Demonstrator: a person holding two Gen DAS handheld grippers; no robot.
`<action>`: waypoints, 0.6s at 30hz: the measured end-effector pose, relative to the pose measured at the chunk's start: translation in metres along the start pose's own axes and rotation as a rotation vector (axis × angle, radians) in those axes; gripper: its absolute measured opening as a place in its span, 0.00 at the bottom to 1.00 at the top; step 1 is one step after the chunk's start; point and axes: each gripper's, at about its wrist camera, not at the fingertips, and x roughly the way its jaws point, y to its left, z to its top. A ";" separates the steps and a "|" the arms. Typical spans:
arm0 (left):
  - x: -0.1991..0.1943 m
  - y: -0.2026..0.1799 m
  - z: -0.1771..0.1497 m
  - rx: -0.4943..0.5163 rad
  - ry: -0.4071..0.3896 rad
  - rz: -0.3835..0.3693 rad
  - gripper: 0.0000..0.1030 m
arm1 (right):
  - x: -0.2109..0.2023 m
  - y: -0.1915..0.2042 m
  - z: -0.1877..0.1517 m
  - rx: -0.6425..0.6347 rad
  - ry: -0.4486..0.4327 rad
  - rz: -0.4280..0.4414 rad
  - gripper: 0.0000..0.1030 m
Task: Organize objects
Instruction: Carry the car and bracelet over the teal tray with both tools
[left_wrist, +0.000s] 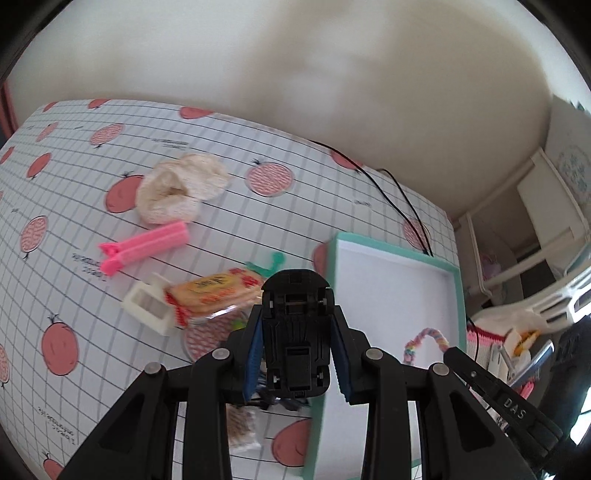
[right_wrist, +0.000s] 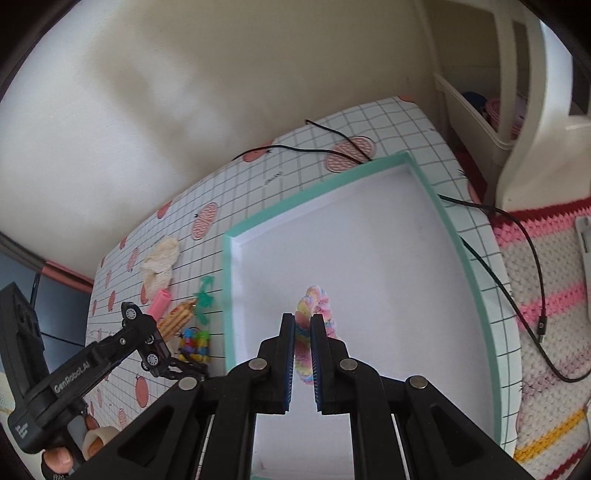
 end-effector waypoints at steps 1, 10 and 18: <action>0.003 -0.007 -0.003 0.015 0.005 -0.004 0.34 | 0.001 -0.004 0.000 0.009 0.002 0.001 0.09; 0.031 -0.058 -0.030 0.141 0.043 -0.010 0.34 | 0.002 -0.037 -0.001 0.060 -0.007 -0.039 0.09; 0.055 -0.073 -0.048 0.187 0.090 -0.001 0.34 | 0.003 -0.055 0.000 0.048 0.001 -0.175 0.09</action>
